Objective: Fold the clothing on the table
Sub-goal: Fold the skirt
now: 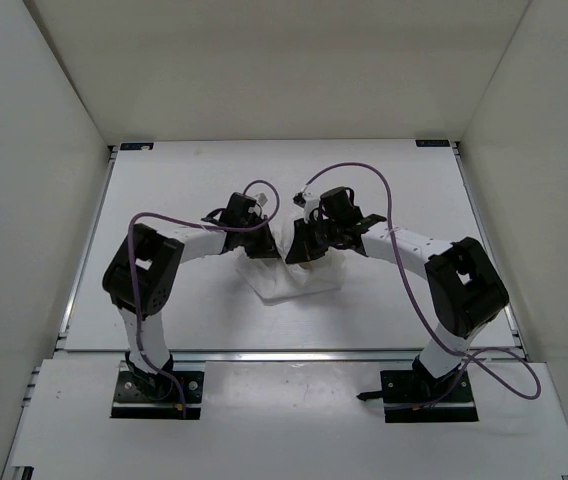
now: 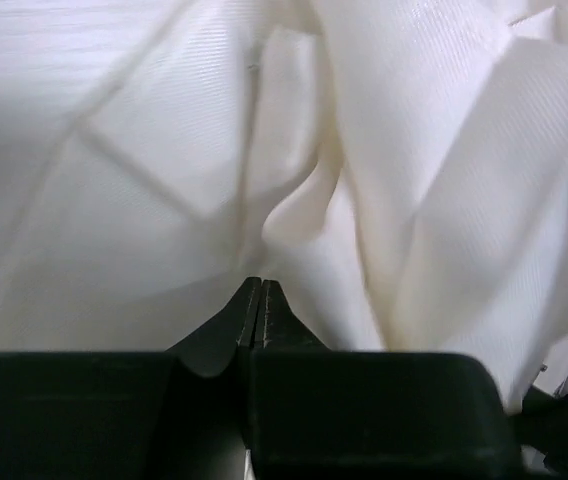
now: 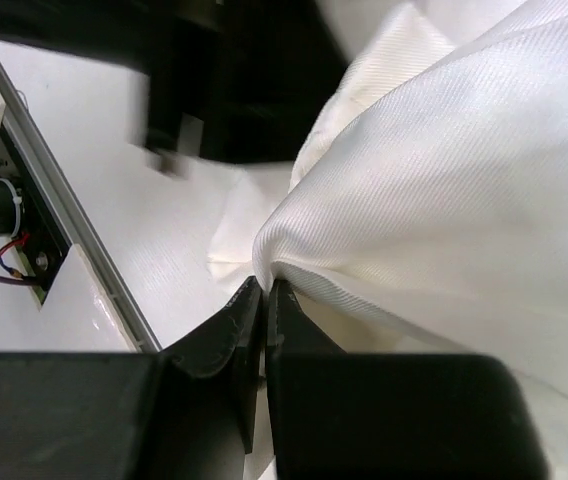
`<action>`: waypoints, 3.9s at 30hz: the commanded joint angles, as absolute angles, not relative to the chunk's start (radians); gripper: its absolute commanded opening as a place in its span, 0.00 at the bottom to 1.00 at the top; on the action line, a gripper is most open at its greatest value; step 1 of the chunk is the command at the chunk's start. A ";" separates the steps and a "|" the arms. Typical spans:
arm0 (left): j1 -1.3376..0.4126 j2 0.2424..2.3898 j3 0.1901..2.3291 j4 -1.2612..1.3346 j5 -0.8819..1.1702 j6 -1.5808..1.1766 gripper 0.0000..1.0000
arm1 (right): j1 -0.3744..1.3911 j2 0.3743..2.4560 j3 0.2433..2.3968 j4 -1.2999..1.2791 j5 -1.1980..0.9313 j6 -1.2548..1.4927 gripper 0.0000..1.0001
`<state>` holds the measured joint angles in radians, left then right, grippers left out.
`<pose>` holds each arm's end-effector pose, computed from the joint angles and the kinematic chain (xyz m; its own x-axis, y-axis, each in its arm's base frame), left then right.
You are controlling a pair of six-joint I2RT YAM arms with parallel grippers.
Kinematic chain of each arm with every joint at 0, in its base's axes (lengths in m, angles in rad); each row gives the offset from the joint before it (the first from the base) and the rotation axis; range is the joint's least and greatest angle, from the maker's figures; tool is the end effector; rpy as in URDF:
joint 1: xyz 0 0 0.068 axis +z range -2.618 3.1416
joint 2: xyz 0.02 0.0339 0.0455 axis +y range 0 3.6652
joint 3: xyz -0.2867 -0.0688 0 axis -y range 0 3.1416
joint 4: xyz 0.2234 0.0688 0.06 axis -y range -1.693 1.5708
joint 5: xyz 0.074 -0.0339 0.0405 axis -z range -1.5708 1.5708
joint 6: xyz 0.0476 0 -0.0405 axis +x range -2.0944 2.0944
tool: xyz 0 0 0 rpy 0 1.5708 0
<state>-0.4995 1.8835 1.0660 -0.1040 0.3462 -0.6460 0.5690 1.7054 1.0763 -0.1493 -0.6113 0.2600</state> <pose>0.3228 -0.1946 0.1698 -0.9380 -0.1333 -0.3201 0.0827 0.8106 -0.5798 0.2842 0.2142 0.2353 -0.7736 -0.2448 -0.5845 -0.6070 0.5512 0.5725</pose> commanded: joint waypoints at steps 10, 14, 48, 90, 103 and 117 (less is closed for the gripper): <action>-0.419 1.496 0.847 -0.255 0.187 -0.569 0.00 | 0.549 1.669 1.085 -0.130 -0.632 0.232 0.00; -0.449 1.535 0.814 -0.221 0.180 -0.586 0.00 | 0.557 1.687 1.097 -0.129 -0.641 0.238 0.00; -0.436 1.786 0.871 -0.118 0.305 -0.600 0.00 | 0.632 1.695 1.281 -0.259 -0.568 0.232 0.72; -0.575 1.608 0.864 -0.098 0.109 -0.624 0.00 | 0.299 1.631 0.876 -0.034 -0.560 0.230 0.00; -0.515 1.510 0.940 -0.163 0.210 -0.560 0.38 | 0.258 1.516 0.977 -0.066 -0.646 0.274 0.13; -0.477 1.453 1.391 -0.820 -0.273 -0.273 0.94 | 0.124 1.362 1.163 -0.593 -0.253 0.224 0.99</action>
